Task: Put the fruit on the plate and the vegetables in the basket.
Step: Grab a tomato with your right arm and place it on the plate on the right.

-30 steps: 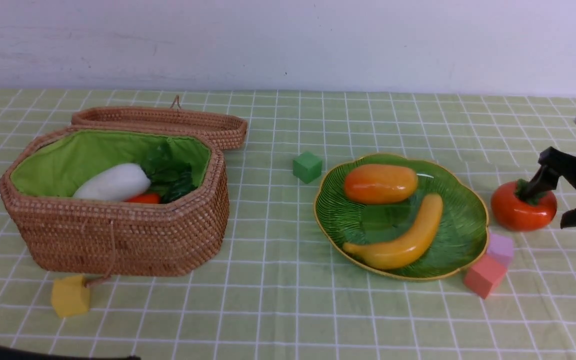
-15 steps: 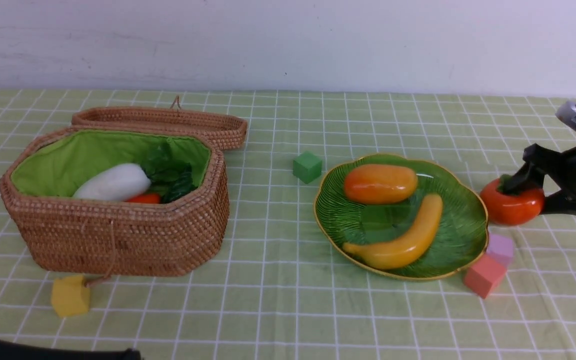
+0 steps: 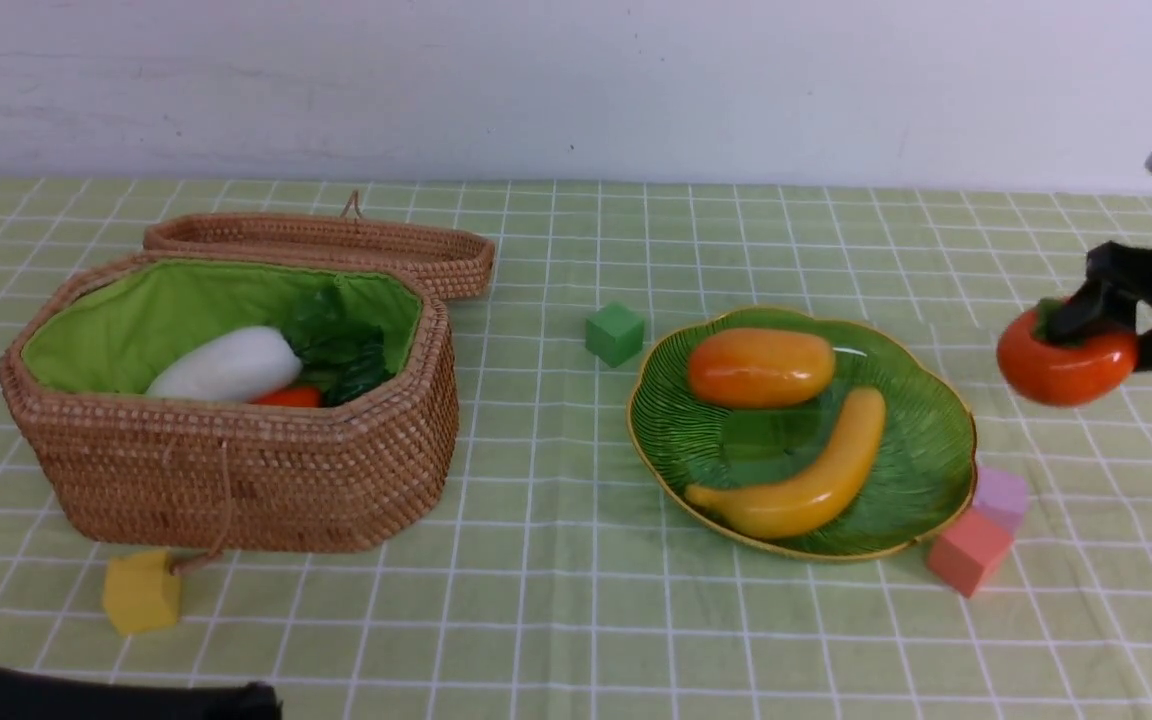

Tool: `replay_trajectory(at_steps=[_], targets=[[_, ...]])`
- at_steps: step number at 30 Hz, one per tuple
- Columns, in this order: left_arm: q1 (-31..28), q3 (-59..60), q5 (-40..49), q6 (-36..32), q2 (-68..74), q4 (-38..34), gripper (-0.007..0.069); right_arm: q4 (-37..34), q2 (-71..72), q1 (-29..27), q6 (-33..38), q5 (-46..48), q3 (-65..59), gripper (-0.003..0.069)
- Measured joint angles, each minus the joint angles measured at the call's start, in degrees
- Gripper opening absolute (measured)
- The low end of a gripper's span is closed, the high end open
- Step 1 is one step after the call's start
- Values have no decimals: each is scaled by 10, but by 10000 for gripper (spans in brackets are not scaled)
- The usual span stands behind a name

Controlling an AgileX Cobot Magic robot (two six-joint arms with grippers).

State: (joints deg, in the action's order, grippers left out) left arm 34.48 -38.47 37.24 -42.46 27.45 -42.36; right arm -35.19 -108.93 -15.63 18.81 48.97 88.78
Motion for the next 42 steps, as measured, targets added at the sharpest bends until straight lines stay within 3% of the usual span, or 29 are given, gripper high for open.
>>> replay_trajectory(at_steps=[3, 9, 15, 20, 24, 30, 34, 40, 42], targets=[[0, 0, 0, 0, 0, 13, 20, 0, 32, 8, 0, 37, 0, 517], [0, 0, 0, 0, 0, 65, 22, 0, 64, 115, -1, 119, -2, 517], [0, 0, 0, 2, 0, 82, 22, 19, 34, 228, -7, 38, -17, 516], [0, 0, -5, 2, 0, 100, 22, 25, -4, 279, -11, -46, -17, 515], [0, 0, -35, 15, 0, 127, 22, 25, -22, 288, -11, -82, -17, 515], [0, 0, -96, 88, 0, 182, 22, 26, -36, 288, -12, -95, -17, 648], [0, 0, -97, 110, 0, 198, 22, 31, -24, 287, -12, -65, -17, 666], [0, 0, -97, 125, 0, 207, 22, 63, 42, 268, -59, 21, -17, 566], [0, 0, -97, 148, 0, 207, 19, 102, 94, 259, -89, 84, -17, 454]])
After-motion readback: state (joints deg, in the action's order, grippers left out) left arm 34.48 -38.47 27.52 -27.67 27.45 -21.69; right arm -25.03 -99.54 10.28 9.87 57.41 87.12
